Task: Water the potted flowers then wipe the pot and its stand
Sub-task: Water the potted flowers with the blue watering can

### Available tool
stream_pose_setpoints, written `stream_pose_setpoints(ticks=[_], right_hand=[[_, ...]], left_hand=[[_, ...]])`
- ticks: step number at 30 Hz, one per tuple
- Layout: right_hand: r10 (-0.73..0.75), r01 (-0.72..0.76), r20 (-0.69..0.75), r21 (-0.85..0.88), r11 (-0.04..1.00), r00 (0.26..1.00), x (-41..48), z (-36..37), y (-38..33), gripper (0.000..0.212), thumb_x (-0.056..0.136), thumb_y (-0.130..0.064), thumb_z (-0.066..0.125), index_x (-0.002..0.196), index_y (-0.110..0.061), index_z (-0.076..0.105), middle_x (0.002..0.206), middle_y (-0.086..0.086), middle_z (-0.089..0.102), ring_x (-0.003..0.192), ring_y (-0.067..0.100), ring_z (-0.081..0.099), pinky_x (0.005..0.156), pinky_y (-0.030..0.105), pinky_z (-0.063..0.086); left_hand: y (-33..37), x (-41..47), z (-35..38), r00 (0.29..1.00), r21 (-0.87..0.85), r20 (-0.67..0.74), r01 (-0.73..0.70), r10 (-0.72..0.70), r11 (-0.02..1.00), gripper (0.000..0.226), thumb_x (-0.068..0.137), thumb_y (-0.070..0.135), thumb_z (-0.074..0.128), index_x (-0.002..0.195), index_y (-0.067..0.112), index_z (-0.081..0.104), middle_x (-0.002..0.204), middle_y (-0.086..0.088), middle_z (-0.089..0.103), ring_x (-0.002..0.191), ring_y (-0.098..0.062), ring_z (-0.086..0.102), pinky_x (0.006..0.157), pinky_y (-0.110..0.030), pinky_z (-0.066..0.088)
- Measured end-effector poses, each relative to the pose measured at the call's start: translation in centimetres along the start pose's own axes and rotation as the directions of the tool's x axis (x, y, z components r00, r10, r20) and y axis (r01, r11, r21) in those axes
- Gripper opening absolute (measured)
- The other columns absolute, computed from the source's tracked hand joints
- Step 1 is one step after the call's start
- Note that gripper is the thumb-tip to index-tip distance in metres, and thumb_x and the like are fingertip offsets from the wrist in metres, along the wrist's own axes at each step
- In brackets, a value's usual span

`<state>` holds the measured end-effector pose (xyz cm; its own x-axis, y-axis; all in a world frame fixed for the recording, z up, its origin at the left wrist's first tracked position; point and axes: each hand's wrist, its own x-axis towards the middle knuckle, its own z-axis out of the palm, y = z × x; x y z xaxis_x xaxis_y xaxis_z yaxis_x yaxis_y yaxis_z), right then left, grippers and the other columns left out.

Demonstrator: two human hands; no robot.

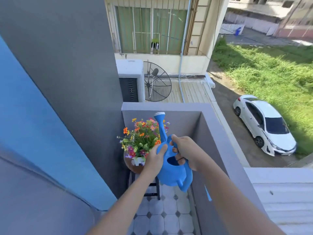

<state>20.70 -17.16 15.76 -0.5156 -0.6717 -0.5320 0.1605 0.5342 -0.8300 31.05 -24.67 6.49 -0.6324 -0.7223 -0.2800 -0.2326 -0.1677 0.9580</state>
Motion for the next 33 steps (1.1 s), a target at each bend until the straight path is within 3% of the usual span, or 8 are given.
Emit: stream_pose_setpoints(ticks=[3,8,17,23,28,33], right_hand=[[0.015,-0.016,-0.008,-0.055,0.998,1.000,0.8,1.4,-1.0,0.037,0.105,-0.040,0.046,0.095,-0.007,0.058,0.070,0.006,0.039,0.037,0.013,0.026,0.038,0.020,0.023],[0.046,-0.050,-0.036,-0.109,0.993,0.998,1.8,3.2,-2.1,0.037,0.105,-0.038,0.047,0.094,-0.006,0.060,0.067,0.005,0.040,0.039,0.015,0.026,0.041,0.022,0.022],[0.068,-0.077,-0.066,-0.153,0.985,0.996,2.6,4.7,-3.6,0.032,0.105,-0.031,0.045,0.096,-0.004,0.059,0.066,0.006,0.040,0.040,0.015,0.026,0.042,0.023,0.022],[0.078,-0.089,-0.076,-0.150,0.985,0.994,2.8,5.1,-4.9,0.033,0.105,-0.030,0.044,0.095,-0.003,0.059,0.066,0.007,0.041,0.042,0.016,0.027,0.042,0.024,0.023],[0.101,-0.112,-0.079,-0.157,0.981,0.992,3.2,5.5,-6.1,0.033,0.105,-0.031,0.044,0.095,-0.005,0.062,0.066,0.006,0.042,0.042,0.014,0.027,0.039,0.020,0.025],[0.106,-0.117,-0.070,-0.176,0.977,0.992,3.8,5.8,-7.1,0.038,0.105,-0.039,0.044,0.095,-0.007,0.062,0.065,0.005,0.043,0.043,0.014,0.029,0.039,0.021,0.026]], left_hand=[[-0.1,0.2,-1.4,1.000,0.005,-0.009,0.003,-0.003,1.000,0.032,0.092,0.056,0.049,0.104,0.032,0.066,0.102,-0.010,0.072,0.098,-0.033,0.067,0.087,-0.052,0.053],[-0.5,1.0,-3.0,1.000,-0.011,0.005,0.026,-0.026,1.000,0.030,0.098,0.050,0.046,0.107,0.027,0.064,0.103,-0.011,0.071,0.098,-0.031,0.067,0.075,-0.038,0.049],[-0.4,2.3,-4.2,0.999,-0.044,0.015,0.053,-0.052,0.998,0.034,0.099,0.046,0.045,0.106,0.019,0.063,0.105,-0.020,0.067,0.081,-0.022,0.059,0.069,-0.035,0.043],[0.2,3.2,-4.7,0.998,-0.053,0.023,0.068,-0.067,0.996,0.040,0.092,0.054,0.044,0.104,0.020,0.062,0.104,-0.019,0.067,0.097,-0.038,0.065,0.071,-0.039,0.047],[0.9,3.8,-5.2,0.998,-0.025,0.002,0.063,-0.063,0.998,0.045,0.090,0.057,0.042,0.108,0.020,0.061,0.103,-0.012,0.068,0.097,-0.030,0.066,0.084,-0.047,0.054],[1.5,4.6,-5.8,0.998,-0.032,-0.027,0.060,-0.061,0.998,0.040,0.092,0.054,0.043,0.106,0.021,0.061,0.102,-0.012,0.069,0.096,-0.031,0.066,0.085,-0.049,0.054]])
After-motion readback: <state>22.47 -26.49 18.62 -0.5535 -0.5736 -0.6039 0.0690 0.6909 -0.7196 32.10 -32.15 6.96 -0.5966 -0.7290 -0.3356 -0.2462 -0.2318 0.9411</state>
